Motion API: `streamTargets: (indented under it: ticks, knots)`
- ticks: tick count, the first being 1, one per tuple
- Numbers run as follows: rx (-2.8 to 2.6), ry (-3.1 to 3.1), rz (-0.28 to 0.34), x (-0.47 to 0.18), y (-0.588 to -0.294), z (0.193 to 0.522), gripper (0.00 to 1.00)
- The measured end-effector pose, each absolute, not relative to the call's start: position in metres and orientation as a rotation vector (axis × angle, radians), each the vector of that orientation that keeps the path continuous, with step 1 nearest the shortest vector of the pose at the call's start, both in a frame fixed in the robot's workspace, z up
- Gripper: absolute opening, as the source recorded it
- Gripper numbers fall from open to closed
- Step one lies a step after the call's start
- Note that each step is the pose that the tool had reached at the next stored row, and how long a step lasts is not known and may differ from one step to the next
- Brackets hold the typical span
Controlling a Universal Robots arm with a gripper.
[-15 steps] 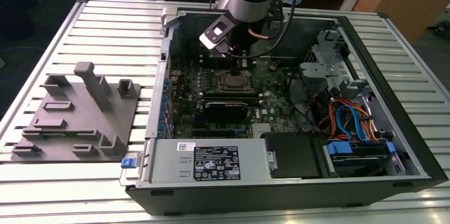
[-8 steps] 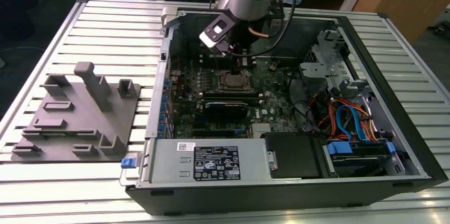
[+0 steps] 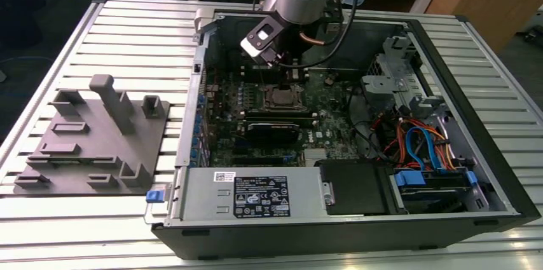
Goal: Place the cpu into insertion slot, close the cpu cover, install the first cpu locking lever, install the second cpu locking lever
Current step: 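Install the first cpu locking lever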
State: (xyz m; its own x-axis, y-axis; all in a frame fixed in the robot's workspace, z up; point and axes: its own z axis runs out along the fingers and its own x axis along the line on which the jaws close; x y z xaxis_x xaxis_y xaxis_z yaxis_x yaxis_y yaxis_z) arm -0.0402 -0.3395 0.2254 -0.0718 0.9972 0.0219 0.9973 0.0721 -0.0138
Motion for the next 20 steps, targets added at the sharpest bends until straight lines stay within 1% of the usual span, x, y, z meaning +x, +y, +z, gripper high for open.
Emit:
streamTargets:
  ticks: [20]
  knots:
    - [-2.015, -2.377, -0.006, -0.0403, -0.3395, 0.2254, 0.1]
